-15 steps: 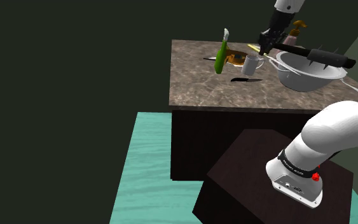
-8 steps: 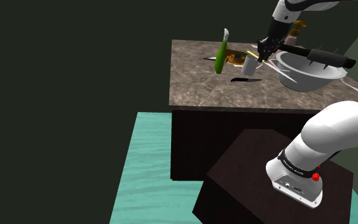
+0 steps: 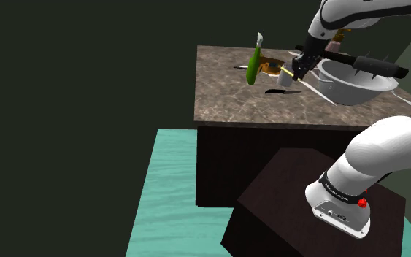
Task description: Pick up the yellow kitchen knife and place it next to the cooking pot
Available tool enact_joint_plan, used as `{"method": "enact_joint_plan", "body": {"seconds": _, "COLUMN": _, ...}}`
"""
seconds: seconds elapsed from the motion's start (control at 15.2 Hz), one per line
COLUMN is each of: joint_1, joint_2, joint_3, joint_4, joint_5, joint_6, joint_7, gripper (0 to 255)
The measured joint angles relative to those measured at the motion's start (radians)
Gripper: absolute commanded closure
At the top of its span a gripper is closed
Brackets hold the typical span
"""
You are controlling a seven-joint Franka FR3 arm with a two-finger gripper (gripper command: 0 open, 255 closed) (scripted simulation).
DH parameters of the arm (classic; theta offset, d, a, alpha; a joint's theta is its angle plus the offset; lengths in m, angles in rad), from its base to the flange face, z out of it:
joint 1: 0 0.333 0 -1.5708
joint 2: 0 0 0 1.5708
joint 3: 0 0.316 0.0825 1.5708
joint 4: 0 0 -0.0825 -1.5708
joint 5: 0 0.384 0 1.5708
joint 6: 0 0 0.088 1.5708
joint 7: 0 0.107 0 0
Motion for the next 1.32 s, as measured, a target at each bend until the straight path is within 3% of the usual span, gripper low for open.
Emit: {"method": "enact_joint_plan", "body": {"seconds": 1.32, "joint_1": -0.003, "joint_2": 0.103, "joint_3": -0.041, "joint_4": -0.205, "joint_5": -0.018, "joint_6": 0.307, "joint_7": -0.007, "gripper": 255}}
